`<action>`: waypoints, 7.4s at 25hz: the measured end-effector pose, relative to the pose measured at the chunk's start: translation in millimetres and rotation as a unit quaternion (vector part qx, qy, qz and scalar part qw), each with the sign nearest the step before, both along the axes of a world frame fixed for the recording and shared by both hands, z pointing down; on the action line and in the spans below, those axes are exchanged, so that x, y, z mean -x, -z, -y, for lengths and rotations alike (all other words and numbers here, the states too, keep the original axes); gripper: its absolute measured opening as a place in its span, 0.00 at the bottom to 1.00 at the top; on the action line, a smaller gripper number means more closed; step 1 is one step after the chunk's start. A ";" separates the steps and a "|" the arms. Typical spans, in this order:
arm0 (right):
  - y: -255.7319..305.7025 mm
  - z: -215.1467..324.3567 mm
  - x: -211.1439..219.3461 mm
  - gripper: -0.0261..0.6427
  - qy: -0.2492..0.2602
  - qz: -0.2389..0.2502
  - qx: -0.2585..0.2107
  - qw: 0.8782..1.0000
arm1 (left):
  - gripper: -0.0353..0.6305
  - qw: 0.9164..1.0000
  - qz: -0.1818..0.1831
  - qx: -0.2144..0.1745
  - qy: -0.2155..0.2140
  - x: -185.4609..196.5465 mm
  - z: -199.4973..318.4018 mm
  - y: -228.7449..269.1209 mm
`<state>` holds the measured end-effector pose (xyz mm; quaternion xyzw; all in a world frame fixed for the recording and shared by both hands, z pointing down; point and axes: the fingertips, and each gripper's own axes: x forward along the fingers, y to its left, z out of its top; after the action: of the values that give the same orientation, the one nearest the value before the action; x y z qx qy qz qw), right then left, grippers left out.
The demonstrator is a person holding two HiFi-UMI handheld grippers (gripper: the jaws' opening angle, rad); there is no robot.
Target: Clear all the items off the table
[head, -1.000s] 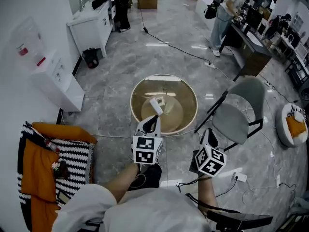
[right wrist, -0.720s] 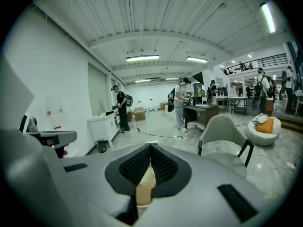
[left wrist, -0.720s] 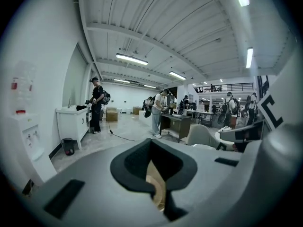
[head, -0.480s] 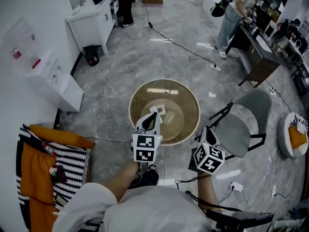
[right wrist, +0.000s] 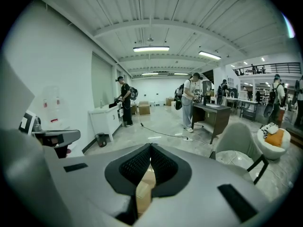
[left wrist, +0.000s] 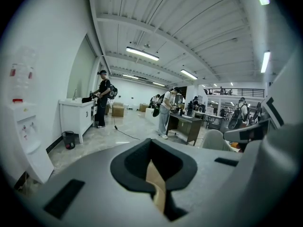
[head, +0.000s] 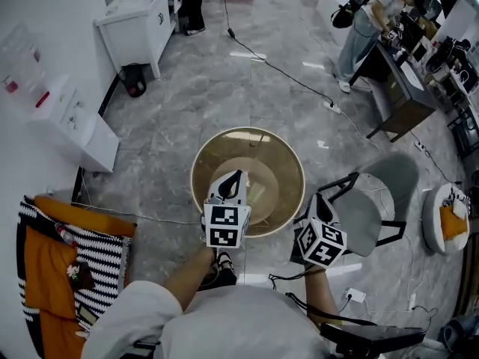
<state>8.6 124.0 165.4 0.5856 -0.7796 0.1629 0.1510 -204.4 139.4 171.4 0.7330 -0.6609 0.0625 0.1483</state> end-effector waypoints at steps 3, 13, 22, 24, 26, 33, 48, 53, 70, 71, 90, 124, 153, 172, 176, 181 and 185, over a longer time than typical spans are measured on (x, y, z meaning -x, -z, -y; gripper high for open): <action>-2.6 16.8 1.7 0.06 0.002 -0.006 0.006 1.000 | 0.06 1.000 0.000 0.000 0.003 5.0 19.2 -2.8; -20.0 57.8 29.8 0.06 0.048 -0.001 0.019 0.999 | 0.06 0.999 0.003 0.024 0.049 30.5 40.3 -19.9; -35.0 106.0 50.4 0.06 0.166 0.004 0.042 0.985 | 0.06 0.989 0.005 0.051 0.141 21.6 47.7 -31.0; -35.5 117.5 48.9 0.06 0.189 0.004 0.043 0.981 | 0.06 0.986 0.002 0.055 0.160 14.2 46.9 -33.1; -41.8 129.2 48.2 0.06 0.209 0.004 0.048 0.977 | 0.06 0.983 0.006 0.061 0.173 9.0 47.6 -38.7; -131.1 141.6 52.6 0.06 0.227 0.015 0.099 0.969 | 0.06 0.975 0.007 0.112 0.191 4.0 34.3 -105.7; -273.1 140.8 82.6 0.07 0.298 0.003 0.162 0.941 | 0.06 0.956 -0.009 0.197 0.219 28.4 10.9 -265.2; -297.5 136.2 83.2 0.07 0.300 0.004 0.175 0.938 | 0.06 0.955 -0.022 0.197 0.220 25.5 14.9 -286.1; -360.8 114.4 105.2 0.24 0.416 0.002 0.211 0.885 | 0.06 0.953 -0.024 0.210 0.216 20.0 11.2 -345.0; -365.8 114.3 107.2 0.25 0.428 -0.004 0.212 0.879 | 0.06 0.953 -0.025 0.212 0.216 20.9 10.4 -349.4; -416.5 107.0 124.6 0.40 0.620 -0.031 0.268 0.737 | 0.06 0.943 -0.038 0.241 0.227 25.2 16.7 -383.7; -406.6 71.2 111.9 0.09 0.655 -0.009 0.252 0.712 | 0.06 0.947 -0.040 0.255 0.190 1.4 29.1 -387.3; -327.7 112.1 -48.6 0.09 0.276 0.086 0.227 0.930 | 0.06 0.972 -0.002 0.234 -0.017 -148.0 95.3 -333.2; -340.1 106.4 -306.2 0.09 0.029 0.097 0.246 0.964 | 0.06 0.953 0.009 0.236 -0.190 -368.3 151.8 -345.3; -356.8 110.4 -362.0 0.09 -0.014 0.085 0.265 0.960 | 0.06 0.946 -0.001 0.240 -0.216 -415.8 161.3 -354.1; -378.0 120.0 -407.7 0.09 -0.064 0.080 0.293 0.950 | 0.06 0.941 -0.004 0.252 -0.227 -446.4 172.5 -368.5; -397.1 123.7 -425.0 0.09 -0.083 0.064 0.324 0.940 | 0.06 0.939 -0.002 0.260 -0.225 -456.8 180.9 -379.0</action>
<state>433.7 0.3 562.5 0.5560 -0.6413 0.4556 0.2682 252.4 -41.5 550.5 0.7988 -0.4388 0.2622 0.3172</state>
